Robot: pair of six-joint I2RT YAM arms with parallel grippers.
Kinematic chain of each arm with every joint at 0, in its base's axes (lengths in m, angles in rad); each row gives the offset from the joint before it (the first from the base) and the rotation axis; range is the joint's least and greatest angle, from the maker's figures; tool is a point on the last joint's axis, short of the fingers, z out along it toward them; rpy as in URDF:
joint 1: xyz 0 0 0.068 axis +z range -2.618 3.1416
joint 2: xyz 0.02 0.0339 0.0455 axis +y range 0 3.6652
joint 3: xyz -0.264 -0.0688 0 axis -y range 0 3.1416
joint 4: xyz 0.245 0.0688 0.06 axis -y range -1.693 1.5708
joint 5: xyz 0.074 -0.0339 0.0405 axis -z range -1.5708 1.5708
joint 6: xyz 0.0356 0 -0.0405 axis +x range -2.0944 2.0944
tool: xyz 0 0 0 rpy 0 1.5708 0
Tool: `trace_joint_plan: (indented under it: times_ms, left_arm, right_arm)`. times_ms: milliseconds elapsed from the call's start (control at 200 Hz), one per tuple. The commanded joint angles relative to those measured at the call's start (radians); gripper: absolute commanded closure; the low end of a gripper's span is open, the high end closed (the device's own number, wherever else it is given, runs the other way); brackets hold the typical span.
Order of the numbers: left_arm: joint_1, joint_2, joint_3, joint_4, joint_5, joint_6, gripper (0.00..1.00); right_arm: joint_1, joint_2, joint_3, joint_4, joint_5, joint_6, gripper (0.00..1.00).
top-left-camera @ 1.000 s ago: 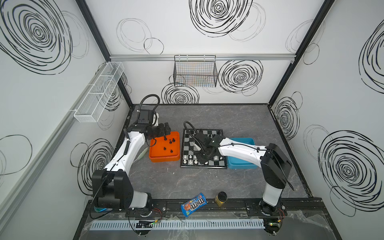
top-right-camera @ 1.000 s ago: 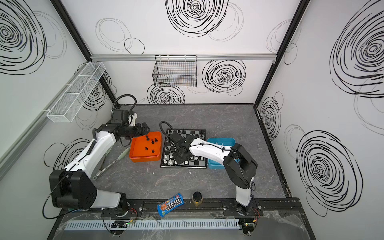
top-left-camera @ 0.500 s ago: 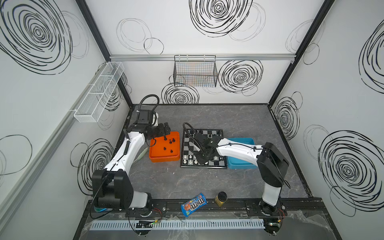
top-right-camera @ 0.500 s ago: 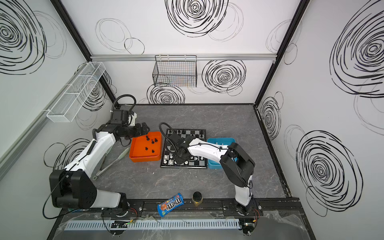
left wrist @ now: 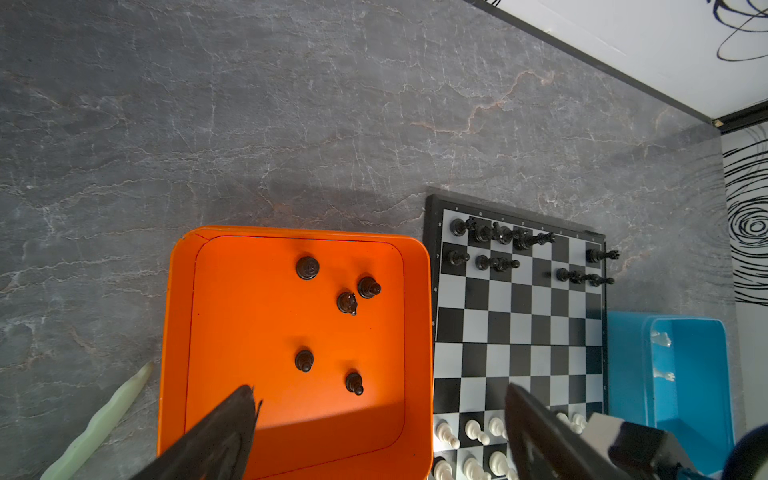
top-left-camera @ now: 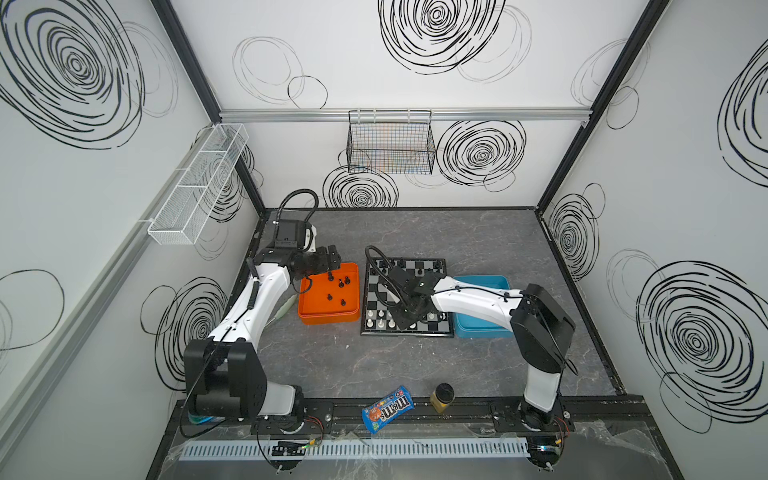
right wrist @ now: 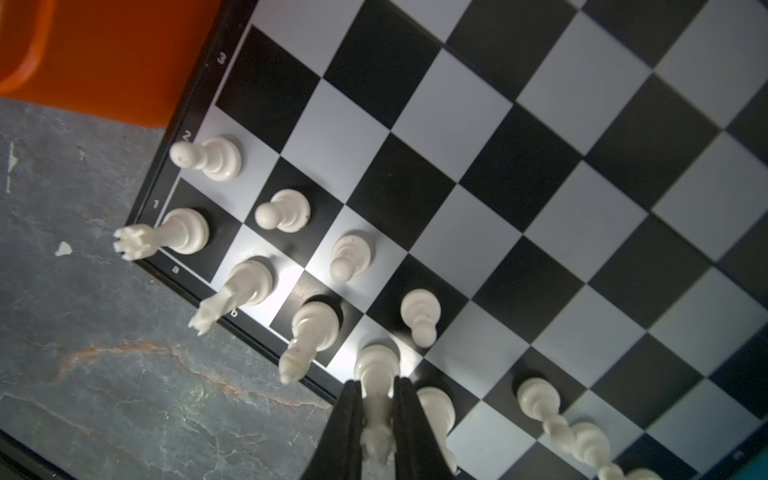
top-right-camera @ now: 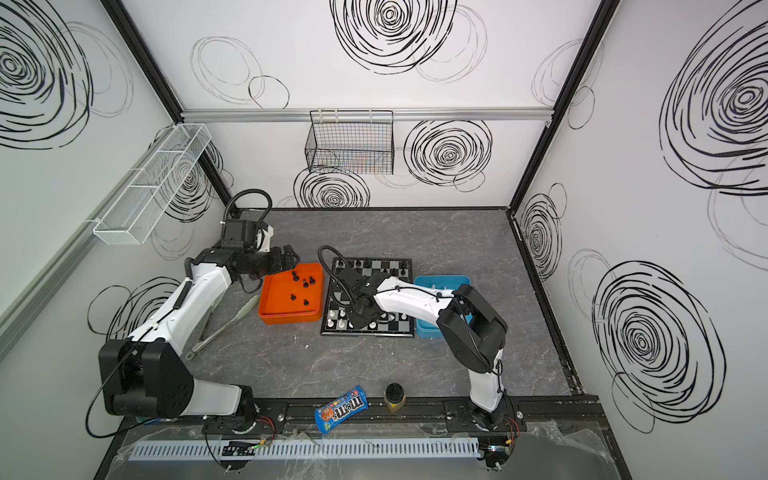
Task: Set up the chess pieces on the board
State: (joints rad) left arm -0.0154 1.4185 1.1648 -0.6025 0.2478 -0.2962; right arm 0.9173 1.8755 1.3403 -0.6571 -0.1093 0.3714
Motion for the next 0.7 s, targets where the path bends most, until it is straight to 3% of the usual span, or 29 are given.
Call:
trace_joint_plan:
  times_ms: [0,690]
  left_arm:
    - [0.014,0.000,-0.013,0.035,0.013,0.003,0.04]
    - [0.015,0.004,-0.011,0.041,0.025,-0.010,0.04]
  right_arm:
    - [-0.001,0.014,0.005,0.003,0.010,0.014,0.84]
    - [-0.001,-0.009,0.017,-0.016,0.025,0.013,0.76]
